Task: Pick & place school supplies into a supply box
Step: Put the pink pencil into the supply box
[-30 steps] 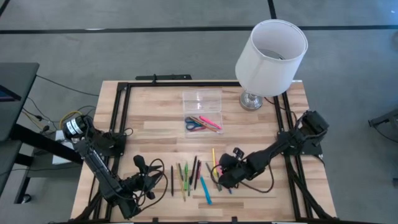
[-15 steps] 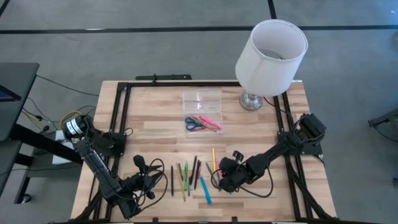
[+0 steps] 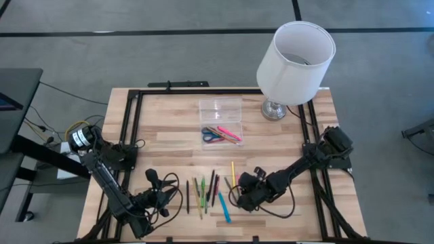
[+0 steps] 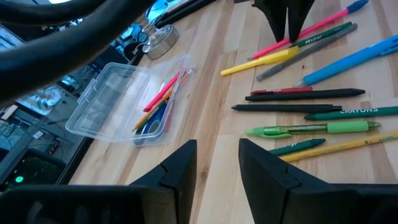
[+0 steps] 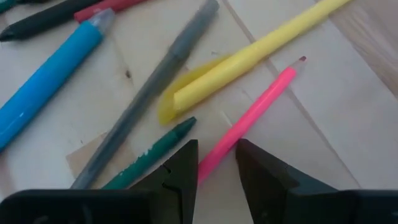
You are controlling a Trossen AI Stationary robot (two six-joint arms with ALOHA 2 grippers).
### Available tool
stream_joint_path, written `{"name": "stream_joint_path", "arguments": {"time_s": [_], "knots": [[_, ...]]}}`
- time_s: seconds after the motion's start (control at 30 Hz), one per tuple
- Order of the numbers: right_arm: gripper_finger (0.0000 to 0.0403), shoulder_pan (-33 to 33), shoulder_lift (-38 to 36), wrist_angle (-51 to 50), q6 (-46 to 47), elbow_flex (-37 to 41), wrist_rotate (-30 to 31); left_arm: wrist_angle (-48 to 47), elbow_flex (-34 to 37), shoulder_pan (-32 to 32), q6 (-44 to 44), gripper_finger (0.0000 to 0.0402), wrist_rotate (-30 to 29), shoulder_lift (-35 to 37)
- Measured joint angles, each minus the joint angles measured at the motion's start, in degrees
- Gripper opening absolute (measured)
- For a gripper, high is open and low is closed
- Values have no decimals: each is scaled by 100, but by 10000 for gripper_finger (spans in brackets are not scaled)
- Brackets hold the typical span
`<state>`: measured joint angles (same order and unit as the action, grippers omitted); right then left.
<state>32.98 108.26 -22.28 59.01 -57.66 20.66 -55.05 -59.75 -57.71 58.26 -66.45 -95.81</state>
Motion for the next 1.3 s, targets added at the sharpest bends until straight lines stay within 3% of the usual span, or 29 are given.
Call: {"name": "stream_joint_path", "arguments": {"time_s": [0.23,0.7,0.97,1.3], "knots": [[89,-60,-26,-612,510,-14,-477,0,2,0,0,114,1,0],[54,-495,-43,-1633,342,-434,-1605,0,2,0,0,114,-1,0],[7,-522,-36,-1673,-213,-443,-1659,0,2,0,2,114,-3,0],[3,-511,-36,-1681,-905,-443,-1440,0,2,0,0,114,-5,0]]}}
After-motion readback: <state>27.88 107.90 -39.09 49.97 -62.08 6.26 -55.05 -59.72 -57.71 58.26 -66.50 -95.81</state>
